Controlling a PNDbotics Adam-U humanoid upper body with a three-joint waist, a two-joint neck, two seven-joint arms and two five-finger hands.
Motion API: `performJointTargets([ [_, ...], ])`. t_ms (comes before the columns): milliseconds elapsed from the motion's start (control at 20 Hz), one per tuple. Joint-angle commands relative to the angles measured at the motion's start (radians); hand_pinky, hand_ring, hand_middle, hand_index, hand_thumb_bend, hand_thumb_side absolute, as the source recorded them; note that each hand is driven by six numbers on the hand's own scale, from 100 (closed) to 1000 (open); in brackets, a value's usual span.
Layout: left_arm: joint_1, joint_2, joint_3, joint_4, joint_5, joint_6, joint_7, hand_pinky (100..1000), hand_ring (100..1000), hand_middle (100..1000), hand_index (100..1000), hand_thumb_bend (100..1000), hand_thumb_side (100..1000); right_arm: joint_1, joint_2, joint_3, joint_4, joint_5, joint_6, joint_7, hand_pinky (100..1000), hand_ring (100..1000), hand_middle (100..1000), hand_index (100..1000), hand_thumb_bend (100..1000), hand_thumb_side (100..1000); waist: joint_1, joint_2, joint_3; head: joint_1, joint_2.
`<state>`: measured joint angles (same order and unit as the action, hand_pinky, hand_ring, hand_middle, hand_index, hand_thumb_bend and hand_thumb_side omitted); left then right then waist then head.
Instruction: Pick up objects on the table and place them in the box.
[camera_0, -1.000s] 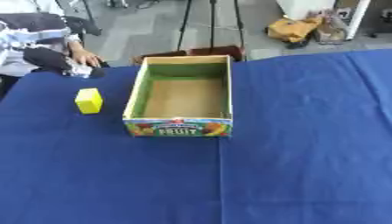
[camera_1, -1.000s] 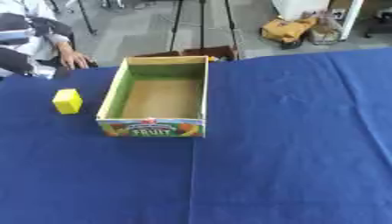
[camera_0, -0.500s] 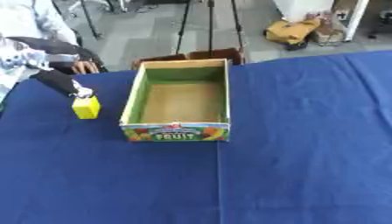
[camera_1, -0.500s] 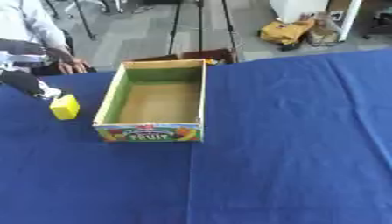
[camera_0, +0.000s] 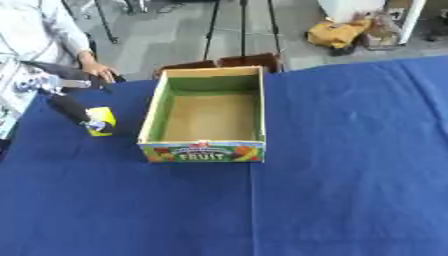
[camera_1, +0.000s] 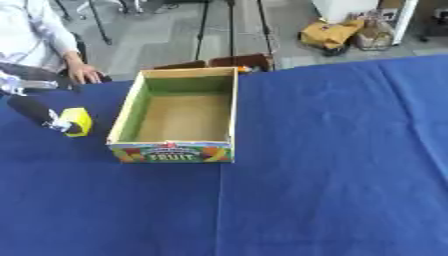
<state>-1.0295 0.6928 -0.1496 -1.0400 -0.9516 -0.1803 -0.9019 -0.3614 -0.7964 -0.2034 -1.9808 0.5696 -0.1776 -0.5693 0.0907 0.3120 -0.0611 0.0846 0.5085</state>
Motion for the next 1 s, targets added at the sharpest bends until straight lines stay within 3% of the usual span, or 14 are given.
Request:
performJointTargets([
  [50, -0.016, 0.026, 0.018, 0.012, -0.010, -0.006, -0.005, 890, 1000, 1000, 1000, 701, 698, -0.014, -0.028, -0.016, -0.003, -0.009, 0.004, -0.005, 602, 598, 648, 740, 100, 751, 0.009, 0.001, -0.001, 0.004, -0.011],
  [100, -0.016, 0.026, 0.021, 0.014, -0.014, -0.006, -0.005, 886, 1000, 1000, 1000, 755, 707, -0.014, -0.028, -0.016, -0.002, -0.010, 0.005, -0.005, 602, 598, 647, 738, 100, 750, 0.008, 0.004, -0.002, 0.005, -0.011],
  [150, -0.017, 0.027, 0.026, 0.016, -0.019, -0.005, -0.005, 885, 1000, 1000, 1000, 753, 705, -0.014, -0.028, -0.016, -0.001, -0.010, 0.005, -0.005, 602, 597, 646, 736, 100, 749, 0.008, 0.006, -0.003, 0.006, -0.013],
  [500, -0.020, 0.028, 0.058, 0.019, -0.040, 0.012, -0.005, 876, 1000, 1000, 1000, 613, 681, -0.015, -0.029, -0.020, 0.003, -0.015, 0.007, -0.008, 602, 593, 641, 724, 100, 742, 0.005, 0.024, -0.011, 0.018, -0.025],
  [800, -0.025, 0.031, 0.086, 0.032, -0.044, 0.037, 0.034, 860, 1000, 1000, 1000, 366, 594, -0.019, -0.035, -0.020, 0.009, -0.017, 0.005, -0.009, 603, 589, 635, 711, 100, 740, 0.005, 0.045, -0.022, 0.027, -0.047],
  [1000, -0.030, 0.048, 0.098, 0.046, -0.061, 0.051, 0.032, 868, 1000, 1000, 1000, 334, 583, -0.020, -0.040, -0.022, 0.013, -0.018, 0.004, -0.010, 602, 587, 632, 706, 100, 736, 0.010, 0.056, -0.026, 0.033, -0.053],
])
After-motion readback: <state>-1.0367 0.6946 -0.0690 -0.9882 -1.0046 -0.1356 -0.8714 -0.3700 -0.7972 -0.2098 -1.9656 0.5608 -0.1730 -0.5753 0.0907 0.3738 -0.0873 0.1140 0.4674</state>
